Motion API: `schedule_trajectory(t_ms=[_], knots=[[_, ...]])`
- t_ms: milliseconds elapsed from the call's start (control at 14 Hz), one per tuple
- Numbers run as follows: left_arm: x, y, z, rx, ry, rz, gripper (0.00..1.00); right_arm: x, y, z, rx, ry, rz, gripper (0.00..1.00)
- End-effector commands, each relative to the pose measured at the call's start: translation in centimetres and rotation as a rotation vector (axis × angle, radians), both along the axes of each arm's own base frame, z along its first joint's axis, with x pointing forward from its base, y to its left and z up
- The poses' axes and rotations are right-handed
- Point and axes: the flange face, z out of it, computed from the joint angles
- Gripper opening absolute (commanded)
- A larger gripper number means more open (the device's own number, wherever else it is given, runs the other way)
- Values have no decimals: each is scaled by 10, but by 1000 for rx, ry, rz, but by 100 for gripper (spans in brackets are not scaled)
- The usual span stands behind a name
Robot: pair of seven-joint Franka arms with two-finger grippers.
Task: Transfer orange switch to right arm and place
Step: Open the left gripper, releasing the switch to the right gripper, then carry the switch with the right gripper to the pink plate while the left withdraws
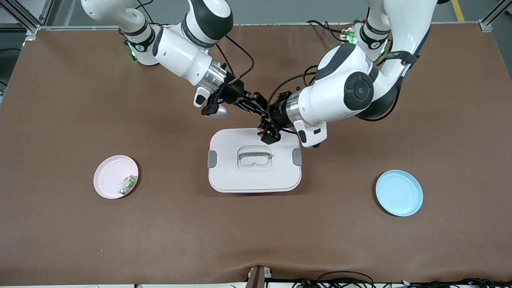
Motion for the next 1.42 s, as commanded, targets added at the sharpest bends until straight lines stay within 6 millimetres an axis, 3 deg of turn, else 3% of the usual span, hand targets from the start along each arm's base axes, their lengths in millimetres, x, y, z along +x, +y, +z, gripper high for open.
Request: schedule_trajectory(t_ms=[0,285,570,784,1353], knots=[[3,9,15,-13,-8,23,100,11,-11,8,24,29,15,0],[16,35,23,4,-24,54,100,29,-54,28,-71,13,146,0],[26,64,35,75,-88,68,100,57,-132,58,-296,-16,347,0],[42,92,36,120,-131,80,100,76,-195,76,-525,-88,617,0],[78,191,33,253,-300,-123,100,115,-350,64,-844,-330,1149,0]])
